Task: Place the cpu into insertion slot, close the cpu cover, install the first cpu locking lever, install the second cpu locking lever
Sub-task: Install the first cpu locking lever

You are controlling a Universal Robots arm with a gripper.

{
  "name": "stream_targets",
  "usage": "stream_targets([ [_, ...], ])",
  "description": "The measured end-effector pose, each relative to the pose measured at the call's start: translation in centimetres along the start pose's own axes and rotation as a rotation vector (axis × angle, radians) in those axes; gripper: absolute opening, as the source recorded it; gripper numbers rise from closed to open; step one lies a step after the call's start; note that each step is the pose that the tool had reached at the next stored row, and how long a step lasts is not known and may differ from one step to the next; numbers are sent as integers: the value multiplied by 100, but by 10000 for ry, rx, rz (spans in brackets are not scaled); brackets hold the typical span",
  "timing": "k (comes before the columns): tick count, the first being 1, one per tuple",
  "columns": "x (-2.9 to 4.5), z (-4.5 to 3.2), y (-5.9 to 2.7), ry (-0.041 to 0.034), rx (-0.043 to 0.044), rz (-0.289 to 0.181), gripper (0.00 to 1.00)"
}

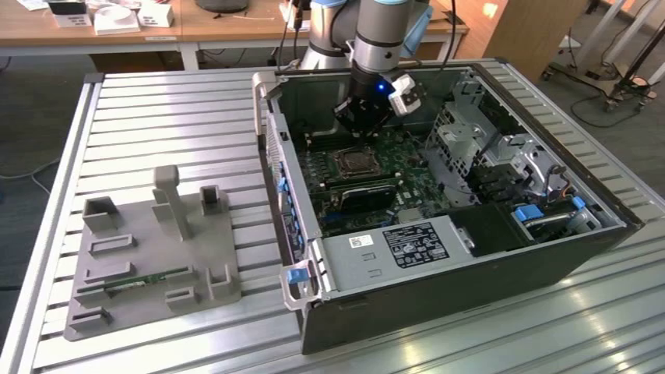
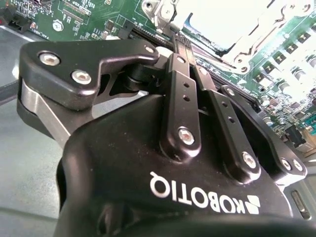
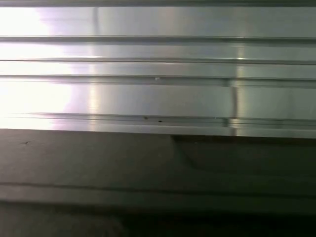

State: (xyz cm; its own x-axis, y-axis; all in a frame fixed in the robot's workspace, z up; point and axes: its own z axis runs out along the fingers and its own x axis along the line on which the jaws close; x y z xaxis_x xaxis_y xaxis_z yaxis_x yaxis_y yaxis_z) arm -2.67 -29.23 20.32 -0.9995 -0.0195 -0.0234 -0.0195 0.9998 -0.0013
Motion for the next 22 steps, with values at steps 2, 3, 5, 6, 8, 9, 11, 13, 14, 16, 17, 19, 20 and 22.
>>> stream_targets([
  [2,0,11,-1,1,12,15,10],
  [3,0,15,-1,1,17,21,10],
  [5,1,17,-2,3,25,32,10],
  [6,1,17,-3,3,29,38,10],
  [8,0,18,-3,2,35,46,10],
  [9,0,18,-3,2,36,48,10],
  [11,0,20,-3,1,41,51,10],
  [13,0,23,-2,1,60,55,10],
  [14,0,24,-2,1,80,57,10],
  [16,0,28,-3,2,120,62,10],
  [17,0,29,-3,3,137,64,10],
  [19,0,33,-3,3,163,68,10],
  [20,1,35,-3,3,175,71,10],
  [22,1,40,-3,7,195,76,10],
])
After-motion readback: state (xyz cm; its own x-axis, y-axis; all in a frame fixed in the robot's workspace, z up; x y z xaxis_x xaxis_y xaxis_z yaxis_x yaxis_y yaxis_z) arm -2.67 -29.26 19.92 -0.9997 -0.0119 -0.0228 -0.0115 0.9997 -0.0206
